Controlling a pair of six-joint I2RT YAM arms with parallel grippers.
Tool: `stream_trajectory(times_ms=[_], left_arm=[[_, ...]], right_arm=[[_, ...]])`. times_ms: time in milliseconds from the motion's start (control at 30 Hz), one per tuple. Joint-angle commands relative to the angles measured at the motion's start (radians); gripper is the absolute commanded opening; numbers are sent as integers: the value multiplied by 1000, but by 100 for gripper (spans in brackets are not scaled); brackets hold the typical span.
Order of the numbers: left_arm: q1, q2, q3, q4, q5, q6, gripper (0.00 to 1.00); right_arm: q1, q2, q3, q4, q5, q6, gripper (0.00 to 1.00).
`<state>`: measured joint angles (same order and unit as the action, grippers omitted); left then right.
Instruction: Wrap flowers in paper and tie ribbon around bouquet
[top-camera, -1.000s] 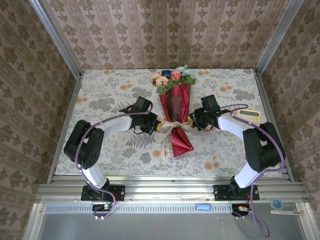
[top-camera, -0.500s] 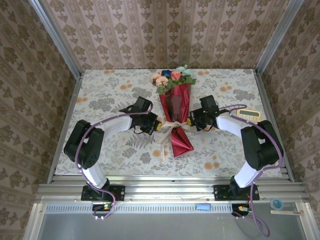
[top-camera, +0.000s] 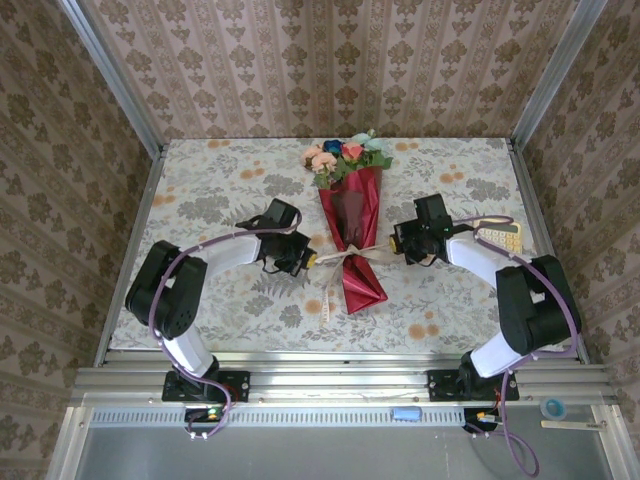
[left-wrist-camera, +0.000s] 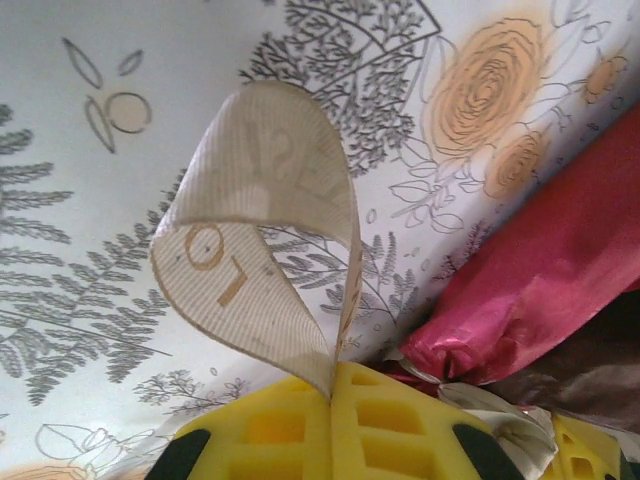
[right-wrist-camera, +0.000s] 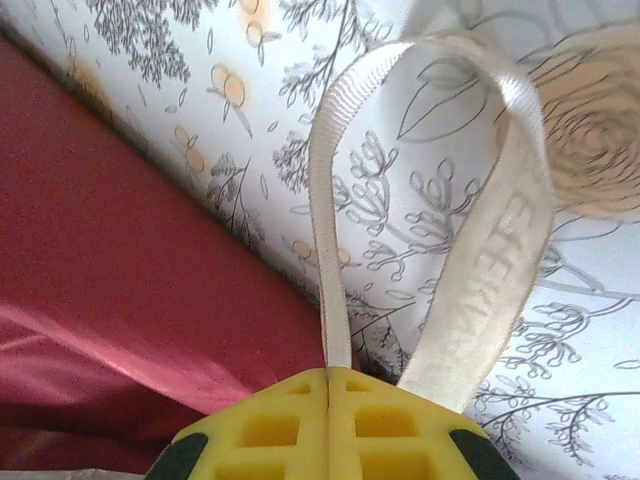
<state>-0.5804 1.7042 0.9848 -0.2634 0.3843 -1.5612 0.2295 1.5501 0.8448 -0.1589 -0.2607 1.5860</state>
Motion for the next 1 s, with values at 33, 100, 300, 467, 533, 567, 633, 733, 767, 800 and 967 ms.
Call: stream_trajectory(times_ms=[33, 100, 300, 467, 533, 567, 633, 733, 767, 800, 967], left_arm=[[14, -39, -18, -56, -13, 36, 0], [19, -47, -28, -62, -18, 41, 0], [35, -60, -50, -68, -27, 48, 0], [40, -61, -56, -60, -26, 49, 0], [40, -58, -51, -55, -23, 49, 0], [39, -56, -49, -50, -21, 49, 0], [39, -50, -40, -48, -17, 52, 0], [39, -51, -38, -56, -22, 51, 0], [40, -54, -38, -59, -24, 50, 0], [42, -58, -41, -59, -25, 51, 0], [51, -66, -43, -74, -28, 66, 0]], right_arm=[[-32, -40, -40, -8, 46, 9, 0], [-44, -51, -50, -7, 49, 9, 0], [-77, -64, -74, 4, 53, 2, 0], [-94, -56, -77, 21, 49, -5, 0], [-90, -46, -63, 21, 40, -15, 0], [-86, -41, -56, 20, 36, -18, 0], [-75, -33, -41, 9, 31, -27, 0], [-70, -36, -41, -10, 39, -25, 0], [-72, -40, -43, -16, 44, -24, 0], [-76, -44, -43, -25, 49, -29, 0], [-101, -39, -27, -59, 57, -74, 0]])
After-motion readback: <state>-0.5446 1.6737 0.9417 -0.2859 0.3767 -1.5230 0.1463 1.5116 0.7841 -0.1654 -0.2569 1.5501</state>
